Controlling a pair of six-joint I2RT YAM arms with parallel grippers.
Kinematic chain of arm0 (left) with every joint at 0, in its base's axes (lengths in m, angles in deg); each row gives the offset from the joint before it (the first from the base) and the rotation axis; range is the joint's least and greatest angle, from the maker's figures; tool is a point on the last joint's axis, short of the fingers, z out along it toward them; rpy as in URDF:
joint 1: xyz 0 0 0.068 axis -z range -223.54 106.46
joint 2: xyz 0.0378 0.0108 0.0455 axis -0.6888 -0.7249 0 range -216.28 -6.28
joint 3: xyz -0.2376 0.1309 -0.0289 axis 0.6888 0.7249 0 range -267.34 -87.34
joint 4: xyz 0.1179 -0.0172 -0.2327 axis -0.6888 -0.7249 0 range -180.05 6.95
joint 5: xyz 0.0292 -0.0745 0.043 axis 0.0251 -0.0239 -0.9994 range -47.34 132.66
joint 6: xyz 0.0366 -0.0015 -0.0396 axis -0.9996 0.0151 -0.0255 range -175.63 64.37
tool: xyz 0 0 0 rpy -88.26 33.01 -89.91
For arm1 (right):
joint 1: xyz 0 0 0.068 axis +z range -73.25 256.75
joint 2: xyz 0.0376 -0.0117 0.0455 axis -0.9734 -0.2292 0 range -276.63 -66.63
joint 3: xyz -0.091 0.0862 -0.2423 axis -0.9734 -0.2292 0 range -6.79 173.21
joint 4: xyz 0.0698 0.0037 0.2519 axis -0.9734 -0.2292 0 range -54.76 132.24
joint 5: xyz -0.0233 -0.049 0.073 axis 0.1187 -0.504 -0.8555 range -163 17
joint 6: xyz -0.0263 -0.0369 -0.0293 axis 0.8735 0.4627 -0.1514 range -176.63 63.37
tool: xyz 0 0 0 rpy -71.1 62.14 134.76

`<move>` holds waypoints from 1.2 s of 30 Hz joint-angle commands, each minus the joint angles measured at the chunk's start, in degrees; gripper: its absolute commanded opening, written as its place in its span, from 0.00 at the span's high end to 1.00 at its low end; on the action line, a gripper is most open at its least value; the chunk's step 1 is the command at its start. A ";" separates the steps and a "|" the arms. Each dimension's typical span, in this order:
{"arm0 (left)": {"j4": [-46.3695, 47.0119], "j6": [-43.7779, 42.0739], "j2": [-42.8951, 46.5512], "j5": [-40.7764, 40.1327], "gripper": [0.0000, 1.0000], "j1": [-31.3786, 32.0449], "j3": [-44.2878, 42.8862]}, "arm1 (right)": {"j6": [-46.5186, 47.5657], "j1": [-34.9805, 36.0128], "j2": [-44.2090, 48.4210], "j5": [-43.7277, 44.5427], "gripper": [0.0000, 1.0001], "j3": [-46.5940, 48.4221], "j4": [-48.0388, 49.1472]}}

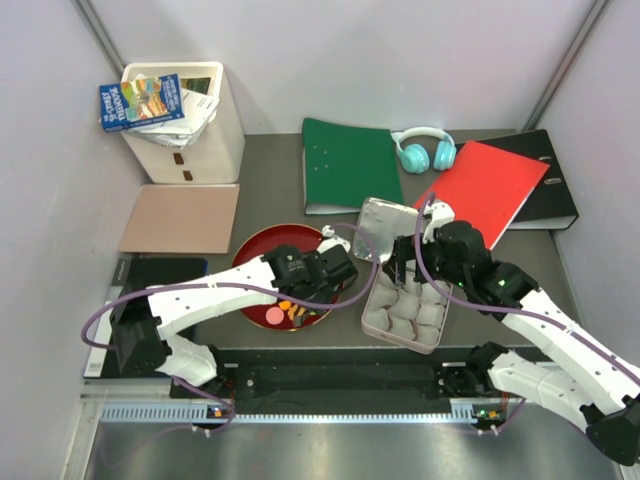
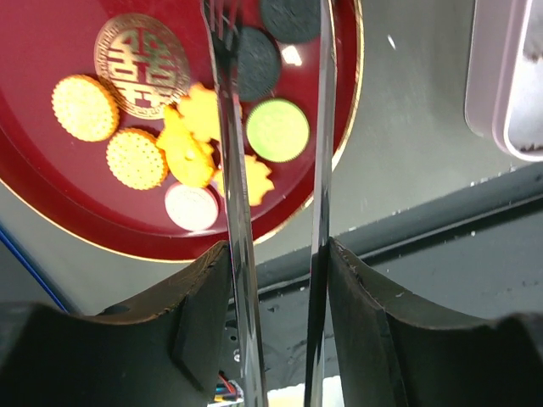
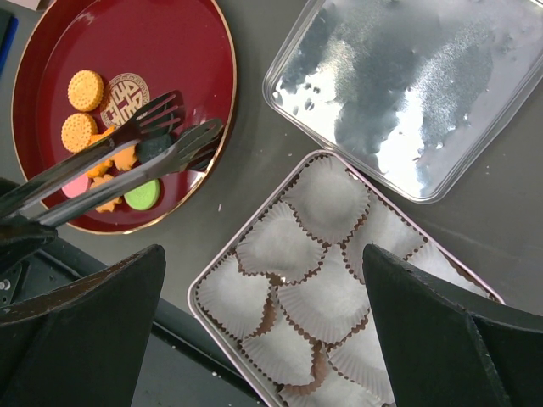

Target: Pack the cookies

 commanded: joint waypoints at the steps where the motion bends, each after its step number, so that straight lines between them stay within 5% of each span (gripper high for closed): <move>1: -2.54 1.70 -0.77 0.54 0.49 2.13 -2.20 | -0.45 0.47 1.20 0.26 0.01 -0.91 1.27; 13: -5.79 2.32 0.02 -3.06 0.69 2.39 -4.66 | -0.28 0.47 0.94 -0.09 0.01 -0.65 1.80; 25: -10.63 -1.19 -1.91 -11.14 0.70 2.39 -14.32 | 0.16 0.47 1.03 0.70 0.01 0.85 0.84; 36: -8.09 -4.88 -8.68 -5.96 0.72 2.74 -26.01 | 2.62 0.13 1.99 12.12 0.01 11.30 -4.70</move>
